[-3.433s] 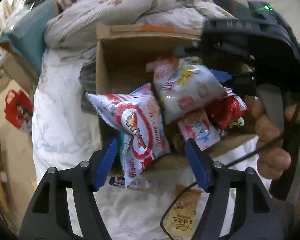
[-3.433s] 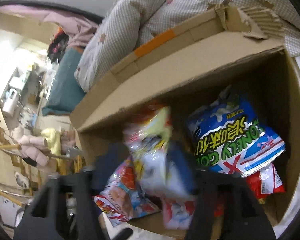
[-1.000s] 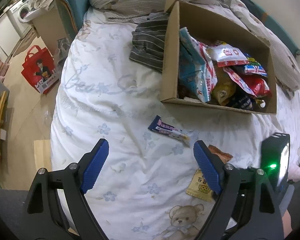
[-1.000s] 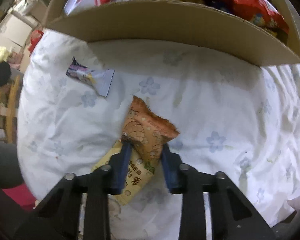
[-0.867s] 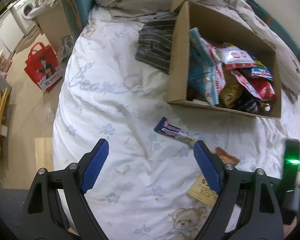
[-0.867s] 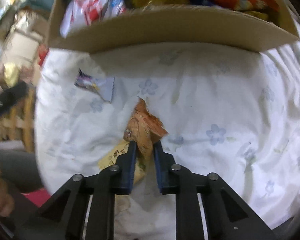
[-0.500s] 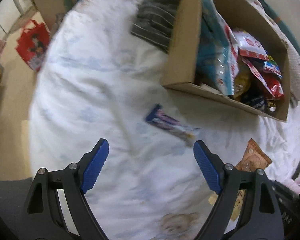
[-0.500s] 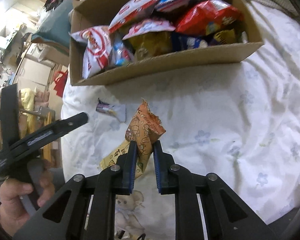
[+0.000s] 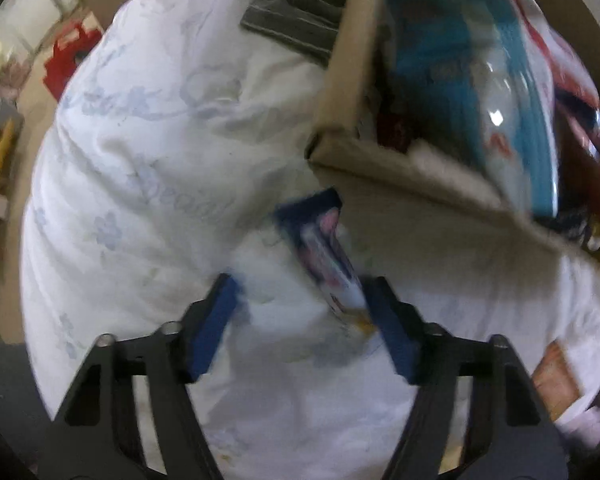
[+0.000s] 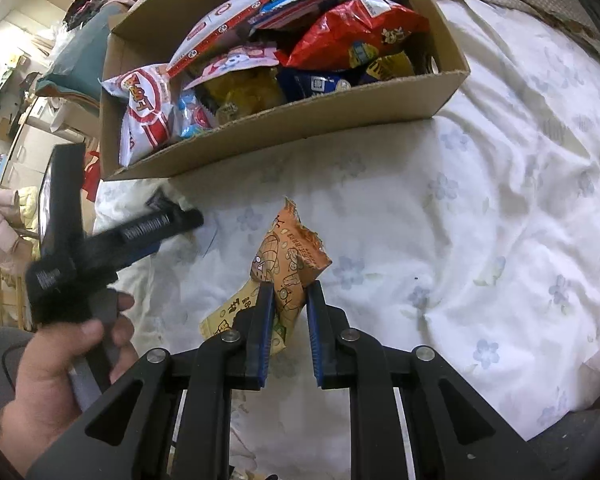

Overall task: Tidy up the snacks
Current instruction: 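Grasp the orange peanut packet with the right gripper while the left grasps the blue wafer bar, then lower both snacks into the box and open both grippers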

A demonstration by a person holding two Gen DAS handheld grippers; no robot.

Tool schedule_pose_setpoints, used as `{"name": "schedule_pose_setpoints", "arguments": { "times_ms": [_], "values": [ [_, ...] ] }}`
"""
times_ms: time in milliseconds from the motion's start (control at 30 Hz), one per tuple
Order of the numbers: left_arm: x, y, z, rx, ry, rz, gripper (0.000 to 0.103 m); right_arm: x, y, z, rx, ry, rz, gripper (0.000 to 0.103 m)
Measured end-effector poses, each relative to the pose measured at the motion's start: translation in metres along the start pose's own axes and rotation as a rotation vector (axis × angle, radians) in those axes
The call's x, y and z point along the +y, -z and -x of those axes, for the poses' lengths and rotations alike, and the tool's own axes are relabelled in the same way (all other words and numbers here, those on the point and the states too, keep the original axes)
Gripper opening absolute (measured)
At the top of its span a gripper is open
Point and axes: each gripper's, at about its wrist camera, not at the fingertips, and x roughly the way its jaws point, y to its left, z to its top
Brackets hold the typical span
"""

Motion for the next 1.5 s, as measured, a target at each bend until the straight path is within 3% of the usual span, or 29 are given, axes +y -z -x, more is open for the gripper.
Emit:
{"name": "schedule_pose_setpoints", "arguments": {
  "times_ms": [133, 200, 433, 733, 900, 1000, 1200, 1333, 1500],
  "values": [
    [0.007, 0.009, 0.005, 0.015, 0.025, 0.000, 0.019, 0.004, -0.001, 0.001, -0.003, -0.007, 0.002, 0.017],
    [0.011, 0.013, 0.005, 0.031, 0.051, 0.002, 0.013, 0.008, 0.000, 0.003, -0.006, -0.012, 0.006, 0.017],
    [0.020, 0.027, 0.020, 0.009, 0.056, -0.028, 0.013, 0.002, 0.004, 0.008, 0.005, -0.031, -0.002, 0.017],
    [0.027, 0.048, 0.099, -0.208, 0.065, -0.155, 0.013, 0.000, 0.003, 0.019, -0.033, -0.064, -0.005, 0.017],
    [0.031, 0.033, 0.121, -0.233, 0.078, -0.113, 0.013, -0.007, 0.003, 0.036, -0.073, -0.110, -0.020, 0.017],
    [0.032, 0.024, 0.128, -0.265, 0.094, -0.127, 0.013, -0.012, -0.003, 0.057, -0.142, -0.145, -0.026, 0.017],
    [0.012, -0.007, 0.171, -0.376, 0.090, -0.193, 0.013, -0.027, -0.024, 0.090, -0.260, -0.160, -0.059, 0.017],
    [-0.005, -0.026, 0.181, -0.393, 0.116, -0.221, 0.013, -0.032, -0.052, 0.102, -0.317, -0.180, -0.078, 0.017],
    [-0.041, -0.041, 0.184, -0.409, 0.118, -0.302, 0.013, -0.030, -0.079, 0.103, -0.347, -0.142, -0.043, 0.017]
  ]
}}
